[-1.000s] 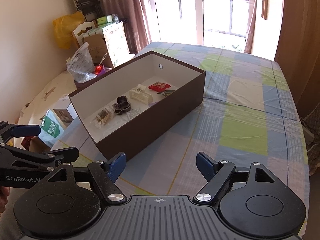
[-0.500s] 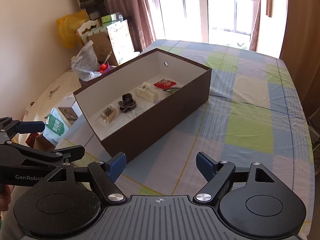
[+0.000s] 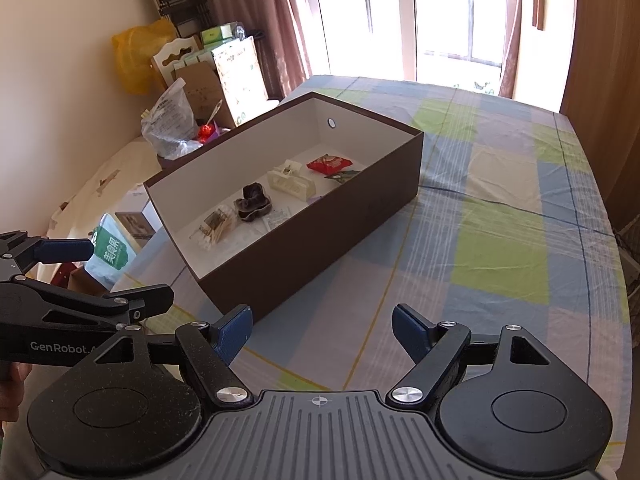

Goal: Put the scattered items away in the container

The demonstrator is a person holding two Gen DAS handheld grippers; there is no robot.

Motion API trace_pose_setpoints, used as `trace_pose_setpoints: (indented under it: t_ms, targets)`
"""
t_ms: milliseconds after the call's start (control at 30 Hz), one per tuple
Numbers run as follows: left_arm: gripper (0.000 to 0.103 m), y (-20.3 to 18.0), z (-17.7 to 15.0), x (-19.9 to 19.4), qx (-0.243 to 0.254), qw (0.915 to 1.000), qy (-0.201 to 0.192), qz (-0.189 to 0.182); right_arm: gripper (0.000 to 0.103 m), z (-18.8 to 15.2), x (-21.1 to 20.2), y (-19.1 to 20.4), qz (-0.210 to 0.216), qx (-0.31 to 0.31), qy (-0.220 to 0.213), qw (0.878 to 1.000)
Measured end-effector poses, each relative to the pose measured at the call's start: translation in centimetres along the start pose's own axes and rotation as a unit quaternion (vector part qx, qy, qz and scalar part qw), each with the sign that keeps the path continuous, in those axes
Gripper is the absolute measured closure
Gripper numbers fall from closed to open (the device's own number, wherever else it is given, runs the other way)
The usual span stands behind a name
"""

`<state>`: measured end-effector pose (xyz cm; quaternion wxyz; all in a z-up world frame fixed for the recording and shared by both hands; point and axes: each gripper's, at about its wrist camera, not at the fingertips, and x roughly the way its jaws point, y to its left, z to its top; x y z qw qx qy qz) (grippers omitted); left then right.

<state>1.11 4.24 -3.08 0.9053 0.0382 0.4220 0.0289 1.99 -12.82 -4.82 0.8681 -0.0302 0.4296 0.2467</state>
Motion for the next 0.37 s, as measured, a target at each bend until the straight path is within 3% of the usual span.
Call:
trace_pose_setpoints:
  t_ms: [367]
  targets:
    - [0.001, 0.19, 0.22, 0.06, 0.002, 0.9998, -0.009, 0.015, 0.020, -0.08, 0.25, -0.05, 0.001, 0.002, 0.002, 1.000]
